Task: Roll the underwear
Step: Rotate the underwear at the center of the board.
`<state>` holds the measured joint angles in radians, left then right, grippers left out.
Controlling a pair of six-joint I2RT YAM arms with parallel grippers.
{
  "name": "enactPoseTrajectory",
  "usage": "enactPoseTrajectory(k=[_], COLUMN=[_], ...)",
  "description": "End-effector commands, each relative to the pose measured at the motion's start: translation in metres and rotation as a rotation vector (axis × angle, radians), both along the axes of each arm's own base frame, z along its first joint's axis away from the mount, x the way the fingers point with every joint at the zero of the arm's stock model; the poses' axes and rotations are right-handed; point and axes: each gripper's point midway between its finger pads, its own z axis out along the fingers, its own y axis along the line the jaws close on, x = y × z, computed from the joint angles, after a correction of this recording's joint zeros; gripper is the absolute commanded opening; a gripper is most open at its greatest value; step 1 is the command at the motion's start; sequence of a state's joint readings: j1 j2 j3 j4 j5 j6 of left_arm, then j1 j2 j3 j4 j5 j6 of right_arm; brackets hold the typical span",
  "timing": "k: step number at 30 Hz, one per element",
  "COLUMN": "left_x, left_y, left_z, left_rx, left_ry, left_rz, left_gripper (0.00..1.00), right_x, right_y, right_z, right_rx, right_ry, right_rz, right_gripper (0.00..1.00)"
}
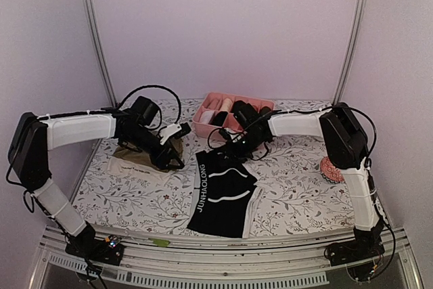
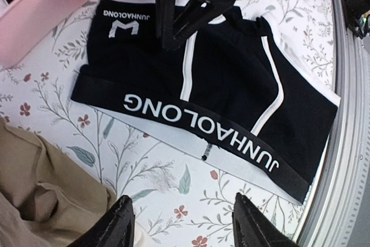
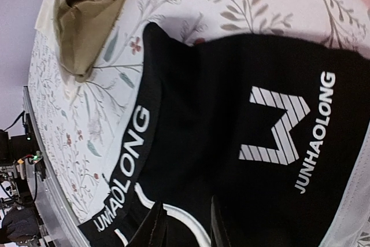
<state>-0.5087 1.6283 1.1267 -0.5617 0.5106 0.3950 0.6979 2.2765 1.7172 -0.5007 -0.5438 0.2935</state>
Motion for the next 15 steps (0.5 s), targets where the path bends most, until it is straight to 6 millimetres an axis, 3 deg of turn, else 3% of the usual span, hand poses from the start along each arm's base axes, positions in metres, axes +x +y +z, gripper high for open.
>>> enactPoseTrajectory(k=[1,5,6,10,13,15], left_x=[-0.015,-0.038,-0.046,-0.083,-0.103,-0.116], left_y=[-0.001,-0.01,-0.015,-0.043,-0.069,-0.086], left_z=[0.014,0.013,0.011,-0.011,-0.031,-0.045], left_rx=[-0.053,-0.069,-0.069,-0.046,-0.007,0.01], left_ry=[-0.015,-0.018,-0.018,-0.008,-0.014,-0.005], left_rz=[-0.017,-0.101,-0.133,-0.285,-0.379,-0.431], left_gripper=[0.58,0.58,0.57,0.51,0.46,0.41], right_x=[-0.002,-0.022,-0.028,-0.074,-0.095,-0.094], right_y=[-0.025,-0.07,-0.081,-0.123,-0.137,-0.141], right_z=[-0.029,-0.045,-0.041,-0.047,-0.03,-0.009], right_rx=[-0.117,-0.208,-0.221,-0.276,-0.242,-0.204], right_ry=[0.019,0.064,0.058,0.107,0.122,0.1], right_rz=[-0.013,-0.082,-0.096,-0.137,-0.18,-0.224], right_gripper=[0.24,0.2,0.2,0.15,0.15,0.16])
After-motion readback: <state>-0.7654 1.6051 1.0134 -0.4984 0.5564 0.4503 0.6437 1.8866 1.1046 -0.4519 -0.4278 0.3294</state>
